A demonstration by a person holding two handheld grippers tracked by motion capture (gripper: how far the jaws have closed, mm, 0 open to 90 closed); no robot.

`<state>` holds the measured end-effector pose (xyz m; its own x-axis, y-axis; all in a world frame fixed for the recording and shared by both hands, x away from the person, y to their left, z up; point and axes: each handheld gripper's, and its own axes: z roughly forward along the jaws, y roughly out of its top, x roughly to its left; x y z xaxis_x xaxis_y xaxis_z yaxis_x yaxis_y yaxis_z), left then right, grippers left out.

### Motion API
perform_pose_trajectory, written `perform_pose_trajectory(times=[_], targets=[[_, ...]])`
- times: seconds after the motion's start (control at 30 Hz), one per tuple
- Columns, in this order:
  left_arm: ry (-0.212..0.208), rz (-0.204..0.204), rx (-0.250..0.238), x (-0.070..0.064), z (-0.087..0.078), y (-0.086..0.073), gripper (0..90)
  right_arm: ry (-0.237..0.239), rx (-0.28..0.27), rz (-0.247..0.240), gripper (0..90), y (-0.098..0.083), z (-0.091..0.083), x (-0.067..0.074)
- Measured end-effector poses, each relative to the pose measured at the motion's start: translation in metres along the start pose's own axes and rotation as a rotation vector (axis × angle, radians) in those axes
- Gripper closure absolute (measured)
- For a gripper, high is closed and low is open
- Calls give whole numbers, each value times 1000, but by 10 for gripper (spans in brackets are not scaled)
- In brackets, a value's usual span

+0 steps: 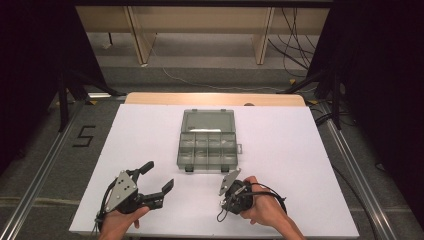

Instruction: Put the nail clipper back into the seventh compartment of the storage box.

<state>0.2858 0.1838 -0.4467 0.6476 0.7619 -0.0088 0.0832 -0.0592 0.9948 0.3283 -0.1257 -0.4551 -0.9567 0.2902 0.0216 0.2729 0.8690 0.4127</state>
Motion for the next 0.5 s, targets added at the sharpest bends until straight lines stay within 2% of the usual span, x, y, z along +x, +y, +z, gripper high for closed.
perform_pose_trajectory(times=[0.03,0.2,0.23,0.3,0.33,0.4,0.5], targets=[[1,-1,-1,0,0,0,158,-7,-16,7,774,0,-1,0],[-2,0,-11,0,0,0,158,26,-112,31,774,-1,-8,-5],[-2,0,-11,0,1,0,158,36,-159,49,774,-1,-12,-7],[3,0,-2,0,0,0,158,42,-177,58,774,-1,-12,-7],[3,-1,-2,0,0,0,158,41,-221,73,774,-1,-15,-9],[-2,0,-12,0,1,0,158,52,-240,81,775,0,-17,-9],[-1,0,-12,1,1,0,158,49,-299,93,775,1,-21,-11]])
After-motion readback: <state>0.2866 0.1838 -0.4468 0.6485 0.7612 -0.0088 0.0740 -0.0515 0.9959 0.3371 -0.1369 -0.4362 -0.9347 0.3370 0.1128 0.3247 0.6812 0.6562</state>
